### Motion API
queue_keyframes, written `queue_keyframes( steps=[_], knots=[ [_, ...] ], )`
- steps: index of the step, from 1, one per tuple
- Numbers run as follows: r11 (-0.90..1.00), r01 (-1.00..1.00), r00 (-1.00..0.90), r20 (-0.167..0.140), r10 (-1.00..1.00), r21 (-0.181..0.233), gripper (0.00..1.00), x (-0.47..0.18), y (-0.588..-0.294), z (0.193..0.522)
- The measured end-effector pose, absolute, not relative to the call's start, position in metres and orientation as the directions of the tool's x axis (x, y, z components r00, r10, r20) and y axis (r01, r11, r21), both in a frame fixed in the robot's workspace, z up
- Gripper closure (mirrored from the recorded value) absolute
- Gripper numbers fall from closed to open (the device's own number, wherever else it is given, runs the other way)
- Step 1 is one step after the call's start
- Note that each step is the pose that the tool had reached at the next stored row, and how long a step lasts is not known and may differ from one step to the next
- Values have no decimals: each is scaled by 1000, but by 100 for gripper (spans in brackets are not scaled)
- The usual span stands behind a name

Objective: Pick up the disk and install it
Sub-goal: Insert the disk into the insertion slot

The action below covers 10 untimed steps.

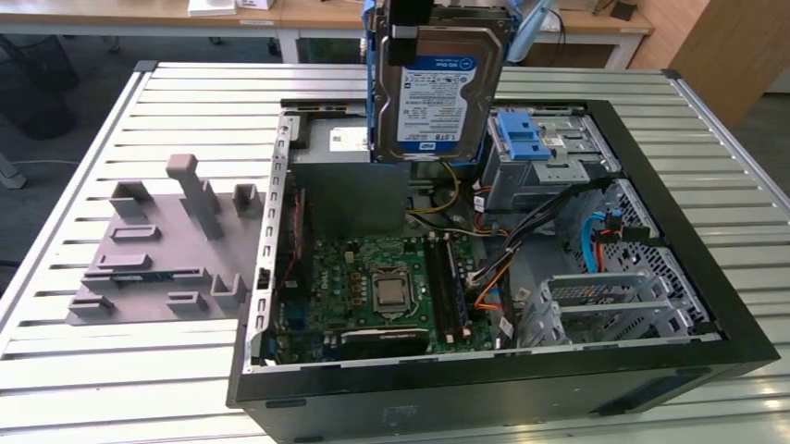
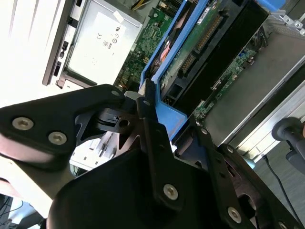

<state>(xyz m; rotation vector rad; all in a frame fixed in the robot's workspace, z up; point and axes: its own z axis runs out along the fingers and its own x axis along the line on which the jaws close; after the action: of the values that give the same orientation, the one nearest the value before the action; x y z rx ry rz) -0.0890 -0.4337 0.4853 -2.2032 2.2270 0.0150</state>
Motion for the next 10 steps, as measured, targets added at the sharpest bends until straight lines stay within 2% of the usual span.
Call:
queue_keyframes(
  steps=[10],
  knots=[
    [11, -1000, -11, -13, -1000, 1, 64, -89, -438, 485]
  ],
)
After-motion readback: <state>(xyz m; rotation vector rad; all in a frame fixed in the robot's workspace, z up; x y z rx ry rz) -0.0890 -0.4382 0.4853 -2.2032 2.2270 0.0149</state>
